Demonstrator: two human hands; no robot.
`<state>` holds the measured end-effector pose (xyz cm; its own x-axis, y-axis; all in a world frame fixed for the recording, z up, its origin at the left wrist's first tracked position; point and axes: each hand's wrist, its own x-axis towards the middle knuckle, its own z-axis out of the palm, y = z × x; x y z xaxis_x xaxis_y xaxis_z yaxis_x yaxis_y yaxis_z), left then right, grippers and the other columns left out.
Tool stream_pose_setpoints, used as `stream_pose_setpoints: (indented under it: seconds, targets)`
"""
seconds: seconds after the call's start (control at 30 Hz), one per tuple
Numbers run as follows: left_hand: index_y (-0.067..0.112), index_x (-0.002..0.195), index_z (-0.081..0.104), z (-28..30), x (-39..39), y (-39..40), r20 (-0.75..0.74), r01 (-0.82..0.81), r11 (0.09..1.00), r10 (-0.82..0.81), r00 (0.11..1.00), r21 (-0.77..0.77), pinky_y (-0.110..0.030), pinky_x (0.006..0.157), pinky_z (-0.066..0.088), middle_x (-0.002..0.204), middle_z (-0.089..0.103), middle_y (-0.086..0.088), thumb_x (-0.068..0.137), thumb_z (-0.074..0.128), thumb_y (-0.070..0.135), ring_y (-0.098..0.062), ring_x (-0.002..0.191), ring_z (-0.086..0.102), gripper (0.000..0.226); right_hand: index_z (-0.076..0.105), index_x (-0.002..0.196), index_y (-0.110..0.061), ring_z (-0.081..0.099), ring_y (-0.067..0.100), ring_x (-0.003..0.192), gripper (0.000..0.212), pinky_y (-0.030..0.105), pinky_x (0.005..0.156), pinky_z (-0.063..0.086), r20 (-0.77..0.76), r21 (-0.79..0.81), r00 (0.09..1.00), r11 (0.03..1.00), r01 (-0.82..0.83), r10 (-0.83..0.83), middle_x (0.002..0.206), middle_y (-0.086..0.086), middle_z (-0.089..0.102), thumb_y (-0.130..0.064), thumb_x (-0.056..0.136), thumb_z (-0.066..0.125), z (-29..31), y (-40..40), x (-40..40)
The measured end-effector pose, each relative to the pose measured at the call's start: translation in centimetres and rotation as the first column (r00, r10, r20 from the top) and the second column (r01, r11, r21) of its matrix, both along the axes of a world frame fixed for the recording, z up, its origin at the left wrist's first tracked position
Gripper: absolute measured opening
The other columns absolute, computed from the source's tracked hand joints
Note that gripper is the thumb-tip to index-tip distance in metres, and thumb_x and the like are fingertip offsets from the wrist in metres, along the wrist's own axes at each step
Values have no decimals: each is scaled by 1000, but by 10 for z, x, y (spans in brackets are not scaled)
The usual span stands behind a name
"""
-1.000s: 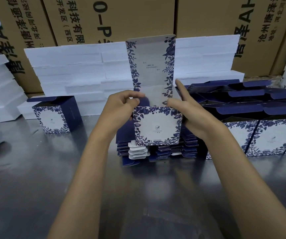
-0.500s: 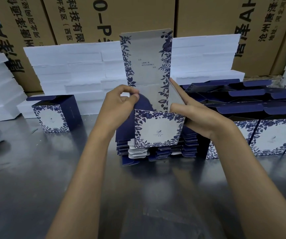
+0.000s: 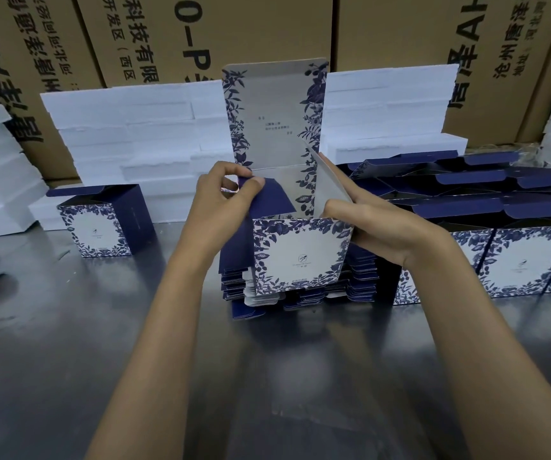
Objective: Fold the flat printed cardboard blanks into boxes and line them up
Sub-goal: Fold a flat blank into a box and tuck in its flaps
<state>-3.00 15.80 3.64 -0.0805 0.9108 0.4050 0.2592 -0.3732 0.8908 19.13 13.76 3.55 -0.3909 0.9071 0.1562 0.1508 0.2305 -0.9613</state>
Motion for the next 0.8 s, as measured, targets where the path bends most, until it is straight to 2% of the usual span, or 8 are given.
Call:
stream_pose_setpoints:
  seconds: [0.1,0.17,0.27,0.4,0.5,0.6,0.7,0.8]
  targets:
    - [32,103,59,-3,4,1,100,81,995,-75,992,-59,-25,76,50,117,64,7,93,68,34,-8,86,68,14,29,147,-65,53,29,132,80,50,118,38,-3,-4,1000,1000,-16,16,152,-17,48,-32,85,68,-1,2,1]
    - [31,102,59,-5,4,2,141,98,993,-88,986,-63,-28,80,50,119,65,10,94,66,28,-8,89,67,11,29,148,-64,49,17,139,85,47,119,35,-13,-34,999,999,-34,33,156,-18,44,-54,79,76,-1,3,3]
    - [31,102,59,-4,2,2,161,104,992,-91,983,-71,-26,75,49,123,63,5,95,64,24,-10,89,65,10,40,150,-50,47,16,140,75,44,114,40,-66,-35,997,999,-33,30,155,-17,45,-76,82,59,3,5,7]
    - [30,105,59,-4,2,2,176,125,989,-110,978,-80,-22,68,47,125,62,6,97,61,23,-8,84,64,11,68,118,-25,70,8,104,49,29,80,56,7,49,963,962,270,-271,110,-14,74,-65,93,56,11,2,11]
    - [28,106,58,-3,2,2,178,116,989,-99,979,-88,-20,64,47,124,62,7,97,60,23,-7,80,64,10,66,105,-1,63,7,66,70,35,80,58,160,84,925,939,334,-343,66,-13,61,-69,86,63,12,4,15]
    - [28,107,58,-3,2,3,170,110,989,-93,981,-95,-15,58,47,120,63,8,97,60,23,-2,73,64,11,63,104,10,52,15,61,80,30,65,53,170,76,942,957,279,-288,75,8,51,-68,86,64,12,3,12]
    - [28,109,59,-5,2,3,158,112,988,-95,983,-105,-16,58,46,115,64,7,97,60,24,-2,73,63,13,64,102,6,47,18,67,75,26,59,45,189,71,943,962,264,-273,82,11,49,-67,86,65,9,1,8]
    - [29,109,59,-4,2,3,146,113,987,-96,985,-114,-14,53,45,111,63,6,97,60,24,1,66,62,13,67,88,-6,42,24,75,52,25,55,38,161,40,954,967,250,-254,86,13,53,-58,91,65,10,0,7]
